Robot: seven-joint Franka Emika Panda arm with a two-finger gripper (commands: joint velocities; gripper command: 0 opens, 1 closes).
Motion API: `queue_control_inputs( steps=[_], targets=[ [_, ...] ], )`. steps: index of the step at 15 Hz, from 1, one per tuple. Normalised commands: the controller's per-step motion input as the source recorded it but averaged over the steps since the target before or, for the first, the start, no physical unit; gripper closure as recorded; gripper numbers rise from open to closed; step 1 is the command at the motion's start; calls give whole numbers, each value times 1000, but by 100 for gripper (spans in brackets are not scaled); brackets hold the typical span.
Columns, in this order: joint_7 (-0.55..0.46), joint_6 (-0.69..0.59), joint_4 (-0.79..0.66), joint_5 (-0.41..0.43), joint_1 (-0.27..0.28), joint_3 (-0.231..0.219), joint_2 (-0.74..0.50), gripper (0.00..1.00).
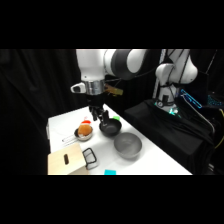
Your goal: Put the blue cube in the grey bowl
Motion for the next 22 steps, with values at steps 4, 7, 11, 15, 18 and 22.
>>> queue_control_inputs(
  steps=[4, 7, 11, 15, 18, 22],
  targets=[
    [52, 0, 34, -23, 0, 23, 23, 0],
    [196, 19, 136, -88, 56, 23, 88, 0],
    [340, 16, 189, -157, 111, 10, 116, 0],
    [445, 23, 234, -200, 136, -15, 160, 0],
    [478, 6, 289, -167, 151, -28, 210, 0],
    [434, -6, 326, -117, 164, -29, 250, 0]
  ],
)
